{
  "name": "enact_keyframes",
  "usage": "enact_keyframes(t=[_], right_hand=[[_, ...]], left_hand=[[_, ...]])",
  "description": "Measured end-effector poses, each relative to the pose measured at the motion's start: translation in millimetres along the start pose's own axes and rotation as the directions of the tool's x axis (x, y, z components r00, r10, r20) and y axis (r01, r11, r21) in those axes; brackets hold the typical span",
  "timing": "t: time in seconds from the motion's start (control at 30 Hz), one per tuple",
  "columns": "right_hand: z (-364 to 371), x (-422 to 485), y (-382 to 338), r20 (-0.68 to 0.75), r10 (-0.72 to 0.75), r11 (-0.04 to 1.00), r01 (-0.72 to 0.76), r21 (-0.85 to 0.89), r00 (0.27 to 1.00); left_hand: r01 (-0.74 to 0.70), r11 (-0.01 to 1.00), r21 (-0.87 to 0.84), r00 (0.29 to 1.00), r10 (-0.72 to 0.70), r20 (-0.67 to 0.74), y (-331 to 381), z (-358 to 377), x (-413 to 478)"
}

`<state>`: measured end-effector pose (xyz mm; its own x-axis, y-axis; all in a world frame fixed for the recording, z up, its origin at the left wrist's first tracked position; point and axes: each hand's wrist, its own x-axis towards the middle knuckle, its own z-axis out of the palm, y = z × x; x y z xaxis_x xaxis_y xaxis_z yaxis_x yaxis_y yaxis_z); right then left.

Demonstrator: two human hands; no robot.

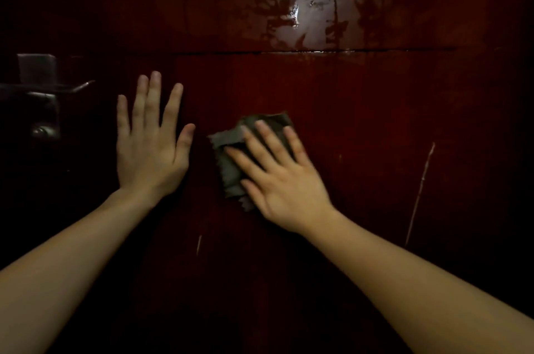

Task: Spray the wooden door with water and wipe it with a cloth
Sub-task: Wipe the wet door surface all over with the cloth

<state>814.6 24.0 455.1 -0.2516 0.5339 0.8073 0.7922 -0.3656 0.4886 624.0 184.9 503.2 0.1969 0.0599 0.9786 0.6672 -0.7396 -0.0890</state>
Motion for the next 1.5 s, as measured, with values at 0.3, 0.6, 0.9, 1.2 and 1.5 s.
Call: enact_keyframes(t=[0.3, 0.6, 0.9, 1.2, 1.5], right_hand=[[-5, -22, 12, 0.021, 0.385, 0.923, -0.385, -0.009, 0.923], [10, 49, -118, 0.024, -0.143, 0.99, 0.142, 0.019, 0.989], [-12, 150, -122, -0.064, 0.045, 0.999, -0.046, -0.006, 0.997], [-5, 160, -160, -0.107, -0.25, 0.968, 0.251, -0.008, 0.962], [2, 187, -197, -0.093, -0.442, 0.895, 0.433, -0.107, 0.892]], left_hand=[[-0.183, 0.981, -0.059, 0.979, 0.187, 0.08, -47, -14, -21], [0.011, 0.999, 0.045, 1.0, -0.012, 0.021, -139, -22, -71], [0.114, 0.927, -0.358, 0.985, -0.152, -0.081, -141, -16, -81], [0.189, 0.651, -0.736, 0.922, -0.376, -0.096, -135, -28, -77], [0.129, 0.597, -0.792, 0.901, -0.405, -0.159, -135, -23, -95]])
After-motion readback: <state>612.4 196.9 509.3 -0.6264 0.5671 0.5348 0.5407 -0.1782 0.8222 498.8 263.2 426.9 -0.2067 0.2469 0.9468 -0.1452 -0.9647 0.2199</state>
